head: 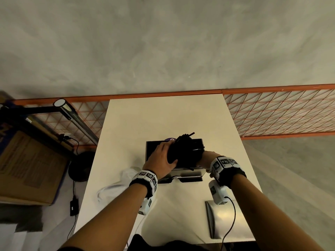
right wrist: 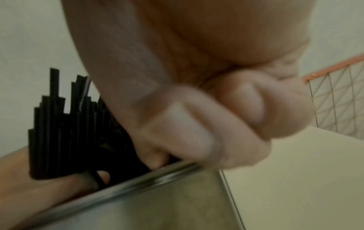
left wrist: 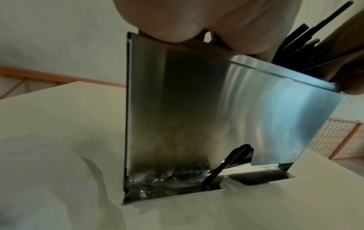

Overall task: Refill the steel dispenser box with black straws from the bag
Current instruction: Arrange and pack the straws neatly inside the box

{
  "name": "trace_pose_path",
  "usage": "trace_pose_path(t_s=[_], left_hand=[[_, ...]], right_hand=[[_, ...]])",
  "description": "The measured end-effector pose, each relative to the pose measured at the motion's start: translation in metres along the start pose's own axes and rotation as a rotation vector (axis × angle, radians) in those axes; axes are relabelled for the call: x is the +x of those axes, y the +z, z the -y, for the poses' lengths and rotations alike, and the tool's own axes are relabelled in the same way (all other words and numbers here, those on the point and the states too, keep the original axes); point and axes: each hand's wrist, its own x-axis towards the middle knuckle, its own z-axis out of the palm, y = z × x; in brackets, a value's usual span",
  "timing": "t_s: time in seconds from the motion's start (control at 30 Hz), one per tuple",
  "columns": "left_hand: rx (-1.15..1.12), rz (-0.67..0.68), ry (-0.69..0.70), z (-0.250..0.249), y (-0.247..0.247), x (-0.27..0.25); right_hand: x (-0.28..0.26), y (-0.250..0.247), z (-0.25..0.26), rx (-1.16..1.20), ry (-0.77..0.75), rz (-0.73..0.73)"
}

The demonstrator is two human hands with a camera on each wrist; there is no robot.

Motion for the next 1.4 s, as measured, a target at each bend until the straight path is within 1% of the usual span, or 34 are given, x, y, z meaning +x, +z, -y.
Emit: trace_pose_path(t_s=[0.13,0.23,0.37,0.53,0.73,0.87,0.97,1.1,1.17,1.23,1.4], left_hand=[[-0.044,-0.003,0.049,-0.002,-0.002,-0.002],[-0.051,0.025,0.074,-0.004,-0.003,-0.003],[-0.008,0.020,0.081,-0.005,-0.001,-0.002],[0.018,0.017,0.051,-0.008,-0.001,-0.003],[0.003,-0.004,0.013,-0.010,-0.002,-0.003],[0.006,-0.020,0.008,-0.009,-0.002,-0.004],[0.010,-0.027,0.013,-0.009,-0.002,-0.004],[0.013,-0.031,0.007,-0.010,-0.003,-0.005],[0.010,-0.034,0.004,-0.010,-0.003,-0.004],[0.010,-0.040,0.006,-0.010,-0.003,-0.004],[0.018,-0.059,0.016,-0.011,-0.004,-0.005]], right_hand=[[-0.002,-0.002,0.006,-0.024,-0.015,-0.013],[0.001,0.000,0.008,0.039,-0.022,-0.055],[0.003,0.007,0.009,0.145,-0.033,-0.170],[0.007,0.017,0.012,0.138,-0.036,-0.270],[0.002,0.011,0.012,0.163,-0.139,-0.248],[-0.006,0.000,0.004,0.248,-0.200,-0.252],[-0.008,-0.003,-0.006,0.416,-0.181,-0.249],[-0.006,-0.001,-0.017,0.742,-0.154,-0.188],[-0.007,-0.001,-0.017,0.863,-0.134,-0.156],[-0.006,-0.001,-0.016,0.924,-0.122,-0.123],[-0.005,0.009,-0.007,0.930,-0.158,-0.087]])
